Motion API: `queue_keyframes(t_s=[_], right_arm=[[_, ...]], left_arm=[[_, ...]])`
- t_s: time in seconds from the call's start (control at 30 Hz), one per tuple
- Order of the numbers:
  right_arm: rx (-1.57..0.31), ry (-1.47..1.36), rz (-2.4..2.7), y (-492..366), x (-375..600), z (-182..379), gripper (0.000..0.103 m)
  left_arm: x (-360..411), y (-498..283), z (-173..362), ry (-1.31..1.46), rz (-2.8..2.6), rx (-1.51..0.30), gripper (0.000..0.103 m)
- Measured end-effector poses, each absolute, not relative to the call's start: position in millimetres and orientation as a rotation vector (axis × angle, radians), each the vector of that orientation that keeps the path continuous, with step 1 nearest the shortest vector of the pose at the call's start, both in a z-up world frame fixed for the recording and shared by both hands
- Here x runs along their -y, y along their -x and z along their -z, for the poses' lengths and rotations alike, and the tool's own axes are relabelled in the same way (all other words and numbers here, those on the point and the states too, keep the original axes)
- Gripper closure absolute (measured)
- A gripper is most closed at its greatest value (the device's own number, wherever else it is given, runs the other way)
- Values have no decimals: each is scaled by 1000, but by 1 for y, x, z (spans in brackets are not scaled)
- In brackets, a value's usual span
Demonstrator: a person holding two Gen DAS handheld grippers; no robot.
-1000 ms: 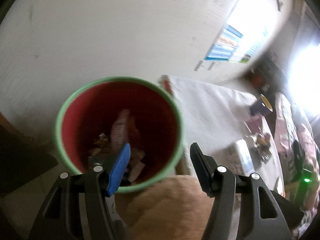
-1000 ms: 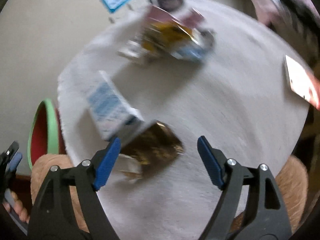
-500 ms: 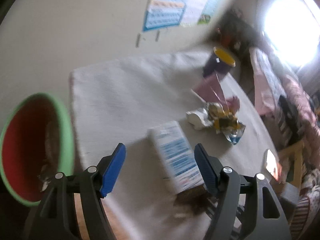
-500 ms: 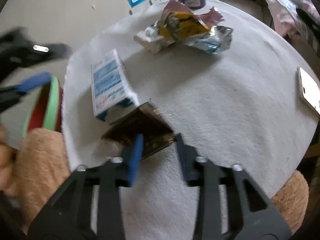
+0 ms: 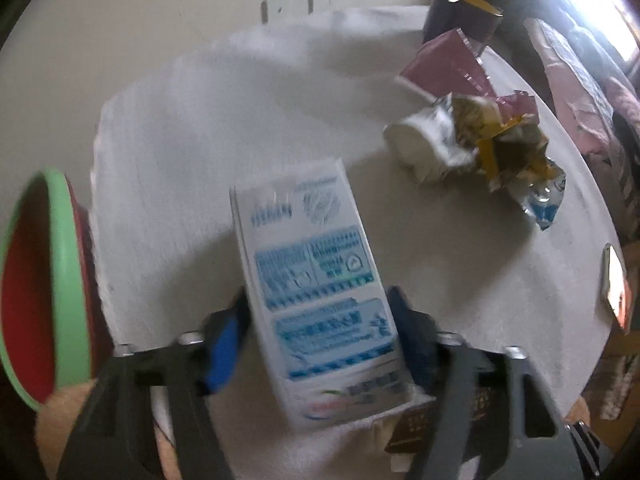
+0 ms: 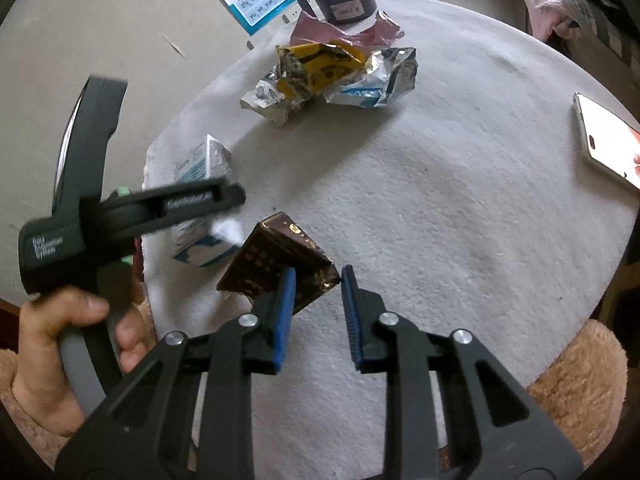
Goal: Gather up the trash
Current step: 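Grasp the white milk carton on the table with the left gripper, then grasp the brown chocolate box with the right gripper while the left holds the carton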
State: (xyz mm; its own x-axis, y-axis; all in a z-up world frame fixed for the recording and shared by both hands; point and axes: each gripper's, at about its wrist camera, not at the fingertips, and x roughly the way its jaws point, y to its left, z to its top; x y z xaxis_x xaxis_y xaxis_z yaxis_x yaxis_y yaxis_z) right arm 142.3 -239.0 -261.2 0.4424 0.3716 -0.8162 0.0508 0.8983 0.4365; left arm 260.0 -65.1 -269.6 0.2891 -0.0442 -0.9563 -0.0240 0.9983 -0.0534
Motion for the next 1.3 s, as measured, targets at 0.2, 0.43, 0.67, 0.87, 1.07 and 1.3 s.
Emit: queue_keyframes(t_s=[0.2,0.43,0.67,0.87,1.07,1.3], right_arm=[[-1125,-463,-208,-145,245,267,79],[-1135,-453,-192,-149,240,269,44],[-1174,-631,-194,-146,253,268,44],[-1224,-866,-257,-140,256,284,47],[-1233,-718,-218,-159,228,274,47],[-1226,-480,-151,-186,194,268,47]], left_arm=[[48,-242,257,85,61,-1256,49],[25,-199,237,80,63,-1216,49],[9,-192,244,131,59,-1203,49],[10,-195,245,144,80,-1187,49],[8,-193,245,154,98,-1176,51],[10,-193,247,159,115,-1170,51]])
